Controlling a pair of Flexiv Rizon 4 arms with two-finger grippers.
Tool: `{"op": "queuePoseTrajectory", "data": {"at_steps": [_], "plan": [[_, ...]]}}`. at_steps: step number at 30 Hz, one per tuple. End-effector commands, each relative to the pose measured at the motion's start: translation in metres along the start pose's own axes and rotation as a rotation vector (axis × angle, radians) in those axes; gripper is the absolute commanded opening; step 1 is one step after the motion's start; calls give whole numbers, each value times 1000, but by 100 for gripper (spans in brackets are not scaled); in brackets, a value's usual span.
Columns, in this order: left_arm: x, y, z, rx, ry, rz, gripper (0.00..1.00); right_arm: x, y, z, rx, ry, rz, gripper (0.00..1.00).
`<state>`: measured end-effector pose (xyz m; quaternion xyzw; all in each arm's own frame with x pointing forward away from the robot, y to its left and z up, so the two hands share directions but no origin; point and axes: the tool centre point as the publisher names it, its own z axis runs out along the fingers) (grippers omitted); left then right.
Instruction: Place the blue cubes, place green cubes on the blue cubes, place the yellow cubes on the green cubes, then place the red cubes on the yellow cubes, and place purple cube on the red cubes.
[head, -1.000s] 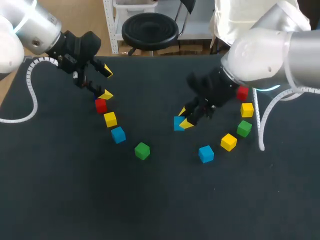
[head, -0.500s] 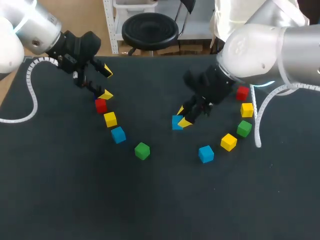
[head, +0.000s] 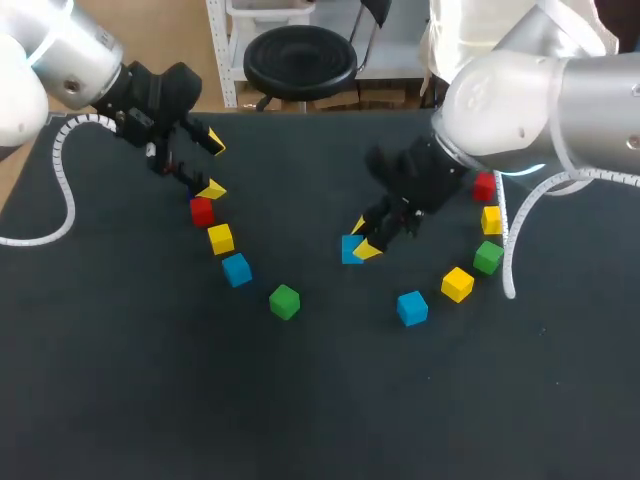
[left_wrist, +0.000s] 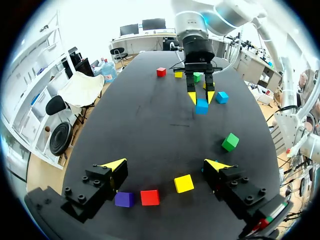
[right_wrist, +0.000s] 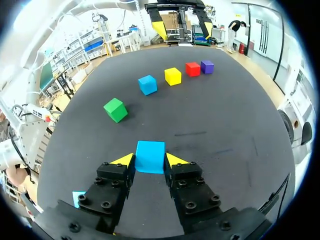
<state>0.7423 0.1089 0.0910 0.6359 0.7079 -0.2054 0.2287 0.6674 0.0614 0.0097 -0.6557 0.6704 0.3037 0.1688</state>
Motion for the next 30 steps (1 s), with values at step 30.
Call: {"op": "queuePoseTrajectory", "data": {"at_steps": [30], "plan": [[0, -1, 0, -2, 0, 1, 100, 11, -16, 1, -13, 22, -24, 0]]}}
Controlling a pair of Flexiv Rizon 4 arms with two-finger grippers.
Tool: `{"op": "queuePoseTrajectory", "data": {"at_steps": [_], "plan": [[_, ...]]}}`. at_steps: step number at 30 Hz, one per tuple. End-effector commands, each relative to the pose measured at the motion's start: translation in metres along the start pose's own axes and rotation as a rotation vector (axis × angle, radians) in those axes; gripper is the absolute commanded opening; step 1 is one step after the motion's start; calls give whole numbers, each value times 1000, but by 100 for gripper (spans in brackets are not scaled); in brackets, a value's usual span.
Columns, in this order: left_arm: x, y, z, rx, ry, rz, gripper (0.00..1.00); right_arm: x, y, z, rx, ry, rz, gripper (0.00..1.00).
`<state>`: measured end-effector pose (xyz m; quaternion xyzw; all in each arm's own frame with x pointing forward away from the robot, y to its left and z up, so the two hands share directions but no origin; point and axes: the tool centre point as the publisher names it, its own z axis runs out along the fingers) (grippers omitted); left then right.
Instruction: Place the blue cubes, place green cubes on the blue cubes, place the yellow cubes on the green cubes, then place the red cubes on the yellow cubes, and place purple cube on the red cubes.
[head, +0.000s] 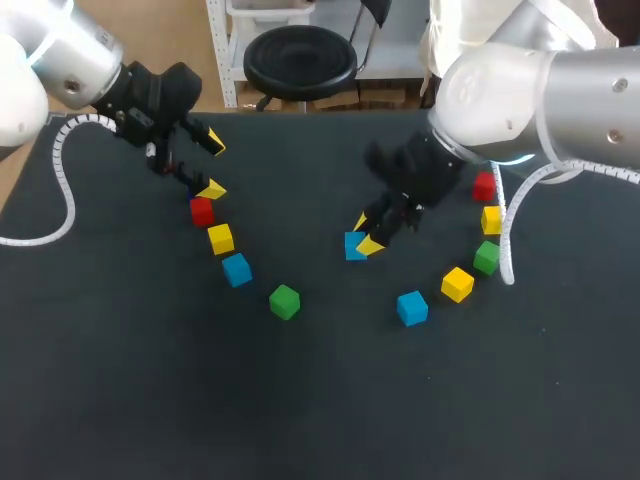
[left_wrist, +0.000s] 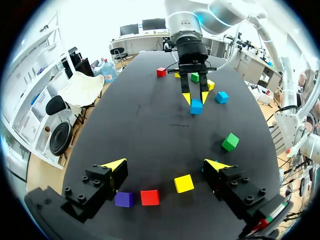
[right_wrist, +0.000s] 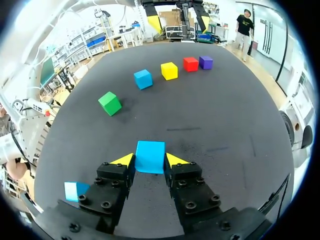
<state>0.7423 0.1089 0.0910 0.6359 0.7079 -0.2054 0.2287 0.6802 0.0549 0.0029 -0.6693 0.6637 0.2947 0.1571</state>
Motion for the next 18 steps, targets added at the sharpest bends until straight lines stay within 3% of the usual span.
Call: {"op": "queuePoseTrajectory", "data": {"at_steps": [1, 18], "plan": [[0, -1, 0, -2, 0, 1, 100, 3, -3, 3, 1, -13, -1, 0], [0, -1, 0, -2, 0, 1, 100, 3, -17, 1, 30, -26, 19, 0]]}}
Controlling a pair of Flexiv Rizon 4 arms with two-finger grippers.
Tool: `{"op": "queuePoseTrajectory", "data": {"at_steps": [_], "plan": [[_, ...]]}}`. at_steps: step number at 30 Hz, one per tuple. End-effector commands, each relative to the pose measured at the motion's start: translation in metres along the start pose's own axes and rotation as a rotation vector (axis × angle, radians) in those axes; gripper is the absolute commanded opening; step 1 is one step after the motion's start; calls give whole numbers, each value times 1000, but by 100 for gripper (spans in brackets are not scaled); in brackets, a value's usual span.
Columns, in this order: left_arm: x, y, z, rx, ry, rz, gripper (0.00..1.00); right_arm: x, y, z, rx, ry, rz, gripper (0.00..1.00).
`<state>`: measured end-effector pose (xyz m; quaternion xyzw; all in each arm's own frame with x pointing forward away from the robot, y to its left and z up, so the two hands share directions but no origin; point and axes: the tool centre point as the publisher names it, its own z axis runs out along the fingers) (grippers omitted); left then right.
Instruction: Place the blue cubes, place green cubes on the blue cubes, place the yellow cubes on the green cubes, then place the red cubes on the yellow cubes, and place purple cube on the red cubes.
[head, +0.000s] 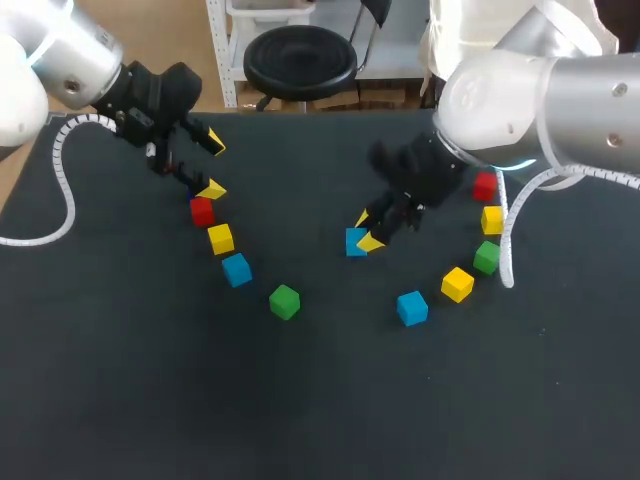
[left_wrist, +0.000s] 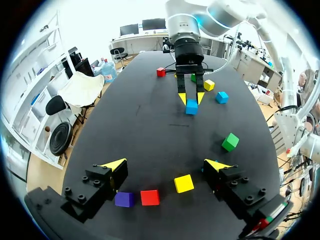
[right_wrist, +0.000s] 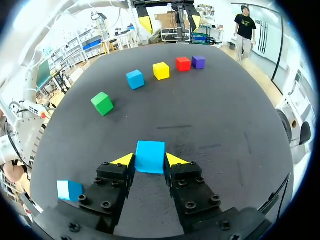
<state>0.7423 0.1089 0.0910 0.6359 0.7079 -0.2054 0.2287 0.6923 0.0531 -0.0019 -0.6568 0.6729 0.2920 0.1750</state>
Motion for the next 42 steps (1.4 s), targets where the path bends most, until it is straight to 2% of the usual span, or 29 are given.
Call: {"op": "queuePoseTrajectory", "data": {"at_steps": [1, 14, 42], "plan": [[0, -1, 0, -2, 0, 1, 100, -1, -5, 1, -8, -1, 1, 0], [0, -1, 0, -2, 0, 1, 100, -5, -11, 5, -22, 17, 2, 0], [0, -1, 0, -2, 0, 1, 100, -4, -1, 2, -8, 13, 13, 0]]}}
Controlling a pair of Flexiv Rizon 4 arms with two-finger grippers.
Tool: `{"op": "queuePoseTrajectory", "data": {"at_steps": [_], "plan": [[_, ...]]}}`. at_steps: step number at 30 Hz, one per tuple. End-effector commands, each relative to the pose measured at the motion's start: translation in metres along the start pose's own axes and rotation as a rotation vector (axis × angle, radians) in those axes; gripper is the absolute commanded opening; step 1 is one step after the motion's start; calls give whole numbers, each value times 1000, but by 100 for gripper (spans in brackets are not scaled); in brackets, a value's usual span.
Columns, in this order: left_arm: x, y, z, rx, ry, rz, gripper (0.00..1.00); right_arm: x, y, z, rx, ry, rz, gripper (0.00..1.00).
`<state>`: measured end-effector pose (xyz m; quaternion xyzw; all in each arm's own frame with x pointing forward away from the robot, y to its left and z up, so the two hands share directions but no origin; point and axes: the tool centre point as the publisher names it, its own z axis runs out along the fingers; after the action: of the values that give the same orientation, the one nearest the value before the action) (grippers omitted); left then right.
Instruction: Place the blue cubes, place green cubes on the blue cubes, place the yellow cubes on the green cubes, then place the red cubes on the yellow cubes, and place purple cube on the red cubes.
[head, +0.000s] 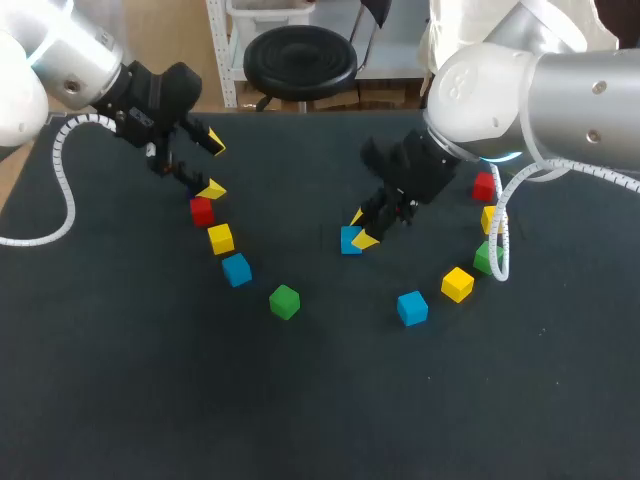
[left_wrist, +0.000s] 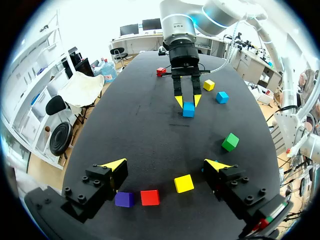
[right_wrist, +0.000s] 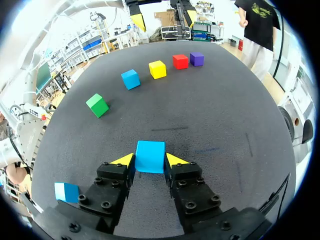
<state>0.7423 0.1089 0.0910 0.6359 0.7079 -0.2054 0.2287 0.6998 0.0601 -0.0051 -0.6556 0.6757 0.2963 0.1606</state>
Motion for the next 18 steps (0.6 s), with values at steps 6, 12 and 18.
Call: {"op": "queuePoseTrajectory", "data": {"at_steps": [6, 12, 18], "plan": [[0, -1, 0, -2, 0, 1, 100, 2, 7, -3, 16, 0, 0, 0], [0, -1, 0, -2, 0, 1, 100, 3, 5, -1, 15, -1, 1, 0], [0, -1, 0, -2, 0, 1, 100, 3, 3, -1, 20, 1, -5, 0]]}}
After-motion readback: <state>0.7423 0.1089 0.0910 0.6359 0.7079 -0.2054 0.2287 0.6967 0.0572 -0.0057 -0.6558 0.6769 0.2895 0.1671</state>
